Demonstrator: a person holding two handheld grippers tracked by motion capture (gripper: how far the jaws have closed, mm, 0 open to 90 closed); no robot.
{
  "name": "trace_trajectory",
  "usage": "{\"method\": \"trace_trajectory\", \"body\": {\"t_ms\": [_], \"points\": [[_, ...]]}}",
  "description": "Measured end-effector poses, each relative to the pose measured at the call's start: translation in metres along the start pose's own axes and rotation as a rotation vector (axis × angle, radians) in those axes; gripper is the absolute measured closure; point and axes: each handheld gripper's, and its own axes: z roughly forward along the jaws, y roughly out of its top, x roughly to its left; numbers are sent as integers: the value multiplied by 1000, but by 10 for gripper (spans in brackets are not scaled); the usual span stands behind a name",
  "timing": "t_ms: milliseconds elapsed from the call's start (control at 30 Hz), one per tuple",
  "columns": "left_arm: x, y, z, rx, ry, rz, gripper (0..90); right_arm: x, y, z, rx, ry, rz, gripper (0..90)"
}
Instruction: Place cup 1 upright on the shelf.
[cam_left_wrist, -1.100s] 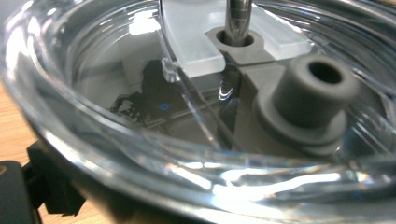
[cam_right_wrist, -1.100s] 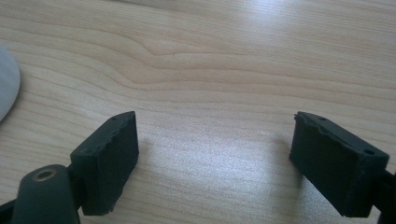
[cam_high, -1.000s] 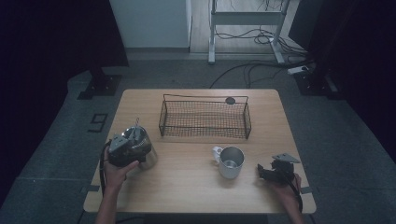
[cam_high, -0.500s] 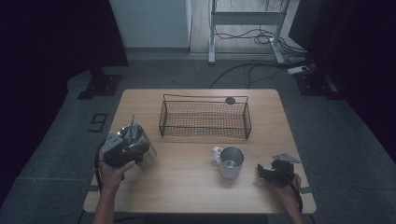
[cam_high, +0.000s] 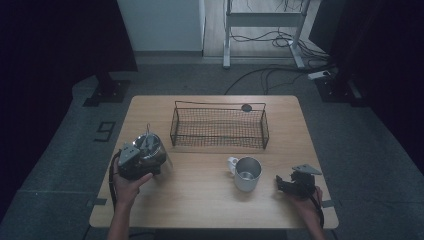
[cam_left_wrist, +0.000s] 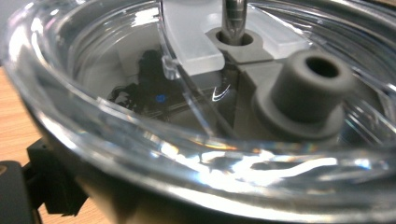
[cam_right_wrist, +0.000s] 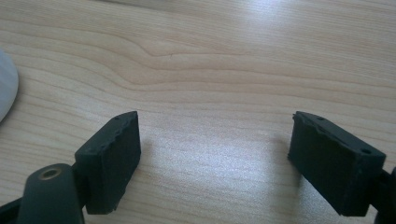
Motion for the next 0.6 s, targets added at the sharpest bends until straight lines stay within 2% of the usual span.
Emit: {"method": "trace_trajectory", "body": {"t_ms": [167, 233, 600], "points": [[-5, 8, 2, -3, 5, -17, 35, 0, 0, 0, 0, 0, 0, 165], [-9, 17, 3, -2, 2, -15, 36, 0, 0, 0, 0, 0, 0, 167], [-19, 39, 7, -30, -21, -6, 36, 0, 0, 0, 1, -2, 0, 168]]}}
